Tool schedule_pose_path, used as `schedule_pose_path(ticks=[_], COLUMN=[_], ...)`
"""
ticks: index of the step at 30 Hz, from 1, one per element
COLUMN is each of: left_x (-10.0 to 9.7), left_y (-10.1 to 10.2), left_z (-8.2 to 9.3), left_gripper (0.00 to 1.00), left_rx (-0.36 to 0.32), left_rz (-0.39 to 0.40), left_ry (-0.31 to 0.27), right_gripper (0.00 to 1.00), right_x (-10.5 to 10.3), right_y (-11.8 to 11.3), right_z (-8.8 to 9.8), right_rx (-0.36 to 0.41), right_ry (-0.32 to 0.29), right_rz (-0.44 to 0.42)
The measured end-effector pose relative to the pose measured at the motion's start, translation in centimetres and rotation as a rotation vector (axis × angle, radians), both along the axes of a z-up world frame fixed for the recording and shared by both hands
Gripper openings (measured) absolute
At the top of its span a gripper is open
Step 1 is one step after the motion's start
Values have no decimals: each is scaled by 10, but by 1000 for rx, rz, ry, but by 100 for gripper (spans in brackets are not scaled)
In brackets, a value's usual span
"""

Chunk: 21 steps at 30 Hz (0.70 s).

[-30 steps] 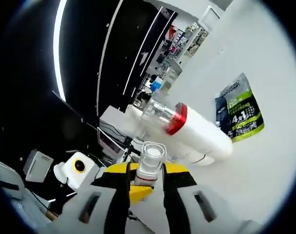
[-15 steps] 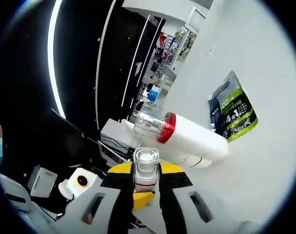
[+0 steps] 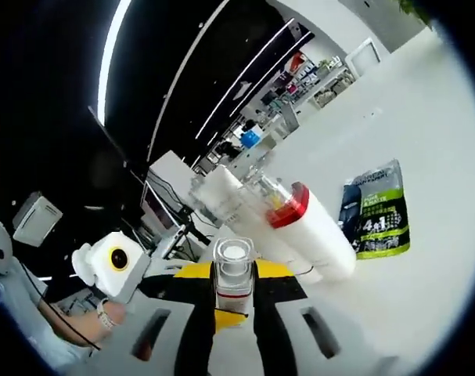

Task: Arrange the skincare products in the storage area until every visible bottle or jar stands upright without overlapping.

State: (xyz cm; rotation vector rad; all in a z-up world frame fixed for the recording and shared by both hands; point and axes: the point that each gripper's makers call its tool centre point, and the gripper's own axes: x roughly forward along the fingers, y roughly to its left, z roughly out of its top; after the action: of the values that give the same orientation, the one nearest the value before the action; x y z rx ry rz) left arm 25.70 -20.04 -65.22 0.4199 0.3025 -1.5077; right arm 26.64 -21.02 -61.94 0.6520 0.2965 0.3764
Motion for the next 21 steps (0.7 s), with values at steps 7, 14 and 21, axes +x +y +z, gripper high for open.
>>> schedule_pose_path(ticks=[7,14,21], left_x=[-2,-8,-14], left_y=[10,21,23], left_z=[-9,-12,-17], left_gripper=[28,27,32], left_rx=[29,36,57], left_rz=[-60,-133,-173], left_ry=[76,94,116], right_gripper=[16,16,16], right_x=[-2,-10,-17], right_y=[25,53,65], right_z=[3,8,6], right_rx=[-338,-494,-547], right_ry=[-98,-209,-252], right_rz=[164,329,415])
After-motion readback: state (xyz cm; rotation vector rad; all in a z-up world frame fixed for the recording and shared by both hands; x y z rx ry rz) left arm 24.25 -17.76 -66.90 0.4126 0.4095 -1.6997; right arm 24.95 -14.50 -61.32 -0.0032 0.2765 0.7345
